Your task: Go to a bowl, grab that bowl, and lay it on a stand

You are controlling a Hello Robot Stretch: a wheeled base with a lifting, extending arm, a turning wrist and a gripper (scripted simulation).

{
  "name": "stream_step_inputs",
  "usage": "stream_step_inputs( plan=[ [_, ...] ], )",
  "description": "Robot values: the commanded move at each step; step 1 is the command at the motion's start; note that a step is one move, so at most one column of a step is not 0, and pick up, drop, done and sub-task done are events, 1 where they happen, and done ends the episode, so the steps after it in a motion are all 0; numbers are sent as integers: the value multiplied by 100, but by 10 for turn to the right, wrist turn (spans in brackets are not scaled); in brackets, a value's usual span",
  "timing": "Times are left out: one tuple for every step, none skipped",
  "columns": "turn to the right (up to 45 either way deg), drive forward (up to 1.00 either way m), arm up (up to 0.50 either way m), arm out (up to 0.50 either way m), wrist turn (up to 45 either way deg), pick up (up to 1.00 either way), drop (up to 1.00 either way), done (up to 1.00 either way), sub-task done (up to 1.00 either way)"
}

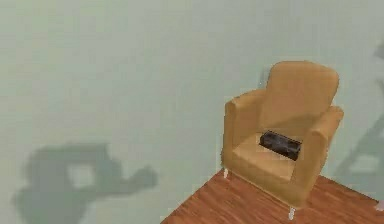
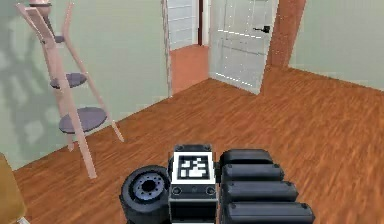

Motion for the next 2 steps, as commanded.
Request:
stream_step_inputs(
  plan=[
    [450,0,0,0,0,0,0,0,0],
    [450,0,0,0,0,0,0,0,0]
  ],
)
